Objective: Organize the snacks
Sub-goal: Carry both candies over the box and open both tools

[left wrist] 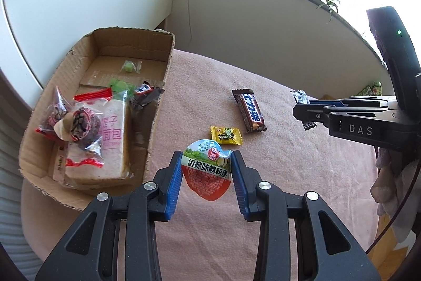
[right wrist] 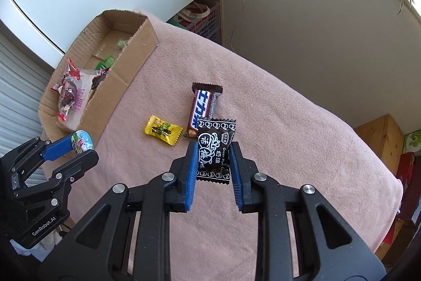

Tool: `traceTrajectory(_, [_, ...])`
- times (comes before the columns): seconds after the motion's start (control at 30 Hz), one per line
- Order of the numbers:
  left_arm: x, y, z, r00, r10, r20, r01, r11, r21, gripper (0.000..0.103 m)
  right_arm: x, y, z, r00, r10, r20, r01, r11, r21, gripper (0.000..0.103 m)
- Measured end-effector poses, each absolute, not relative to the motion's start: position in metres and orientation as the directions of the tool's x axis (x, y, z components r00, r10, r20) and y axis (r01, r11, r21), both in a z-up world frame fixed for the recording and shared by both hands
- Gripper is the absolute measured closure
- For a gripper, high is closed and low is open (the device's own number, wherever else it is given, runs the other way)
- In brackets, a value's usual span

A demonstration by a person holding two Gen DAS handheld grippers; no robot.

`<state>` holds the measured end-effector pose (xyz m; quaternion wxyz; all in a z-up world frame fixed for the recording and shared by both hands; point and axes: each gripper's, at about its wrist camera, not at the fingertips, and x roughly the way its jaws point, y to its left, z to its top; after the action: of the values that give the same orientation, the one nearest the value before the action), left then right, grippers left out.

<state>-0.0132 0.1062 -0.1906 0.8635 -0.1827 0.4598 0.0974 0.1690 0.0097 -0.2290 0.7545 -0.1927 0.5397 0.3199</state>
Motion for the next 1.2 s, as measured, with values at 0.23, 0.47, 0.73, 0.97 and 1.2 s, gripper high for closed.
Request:
traceTrajectory(0.23, [-0.024, 0.143, -0.181, 0.559, 0.032, -0.828, -0.369, 0.904, -0.215, 0.068, 0.161, 0.06, -0.215, 0.212, 0.308, -0.927, -0.722, 0.689, 0.064, 0.079])
traceTrajectory(0.47, [-0.037, 0.178, -0.177, 0.557, 0.073, -0.827, -0.421, 0.883, -0.205, 0.068, 0.154, 0.111, -0.207, 0.2, 0.333, -0.922, -0.767, 0.639, 0.064, 0.079])
traceTrajectory(0.73, [-0.047, 0.21, -0.177, 0.544, 0.113, -0.832, -0.468, 0.864, -0.188, 0.068, 0.146, 0.158, -0.2, 0.182, 0.359, -0.915, -0.806, 0.588, 0.071, 0.079])
traceTrajectory(0.97, [-0.045, 0.224, -0.178, 0.536, 0.126, -0.835, -0.473, 0.864, -0.174, 0.068, 0.14, 0.188, -0.203, 0.15, 0.368, -0.917, -0.826, 0.556, 0.088, 0.079])
traceTrajectory(1.2, [-0.043, 0.23, -0.179, 0.536, 0.124, -0.835, -0.475, 0.862, -0.177, 0.067, 0.136, 0.2, -0.205, 0.124, 0.375, -0.919, -0.833, 0.542, 0.109, 0.079])
